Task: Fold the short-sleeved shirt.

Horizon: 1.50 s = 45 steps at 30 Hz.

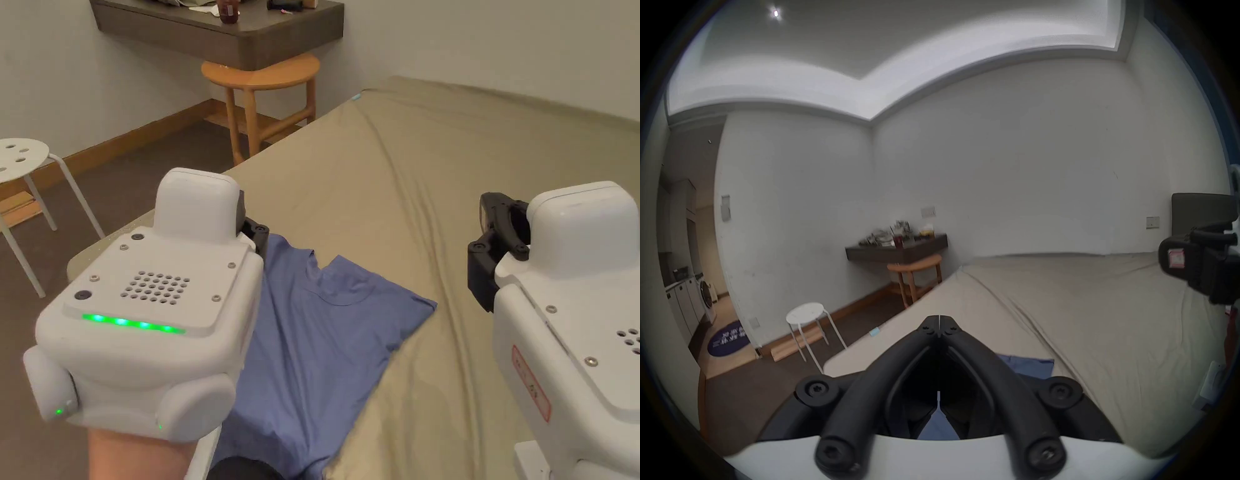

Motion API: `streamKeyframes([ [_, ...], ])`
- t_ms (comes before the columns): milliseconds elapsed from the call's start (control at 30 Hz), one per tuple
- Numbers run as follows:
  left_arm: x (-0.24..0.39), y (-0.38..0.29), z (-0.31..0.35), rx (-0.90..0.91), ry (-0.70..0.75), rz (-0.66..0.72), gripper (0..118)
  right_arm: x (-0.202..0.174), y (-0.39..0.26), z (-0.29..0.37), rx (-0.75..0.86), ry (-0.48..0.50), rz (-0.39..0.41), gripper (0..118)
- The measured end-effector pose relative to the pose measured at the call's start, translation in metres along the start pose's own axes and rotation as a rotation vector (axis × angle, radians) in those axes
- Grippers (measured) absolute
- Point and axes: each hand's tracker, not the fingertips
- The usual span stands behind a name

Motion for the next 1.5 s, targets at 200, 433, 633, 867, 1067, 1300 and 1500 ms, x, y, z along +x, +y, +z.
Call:
streamKeyframes([
  [200,0.0,-0.049,-0.083,-0.308,-0.108,0.008,0,0.007,-0.014,-0.02,-0.047,-0.02,0.009,0],
  [433,-0.007,-0.126,-0.194,-0.55,-0.139,0.044,0,0.017,-0.035,-0.047,-0.131,-0.046,0.039,0],
  [633,-0.002,-0.176,-0.256,-0.71,-0.118,0.025,44,0.024,-0.053,-0.06,-0.181,-0.063,0.041,0],
  [867,-0.001,-0.217,-0.292,-0.777,-0.074,0.11,117,0.034,-0.068,-0.068,-0.233,-0.1,0.041,0],
  [1067,0.002,-0.23,-0.297,-0.802,-0.094,0.072,117,0.035,-0.075,-0.067,-0.253,-0.091,0.039,0],
  [1300,0.026,-0.216,-0.274,-0.707,-0.132,-0.061,40,0.036,-0.08,-0.062,-0.269,-0.094,0.054,0],
  [1500,-0.006,-0.219,-0.269,-0.642,-0.161,0.116,11,0.043,-0.072,-0.05,-0.259,-0.108,0.042,0],
])
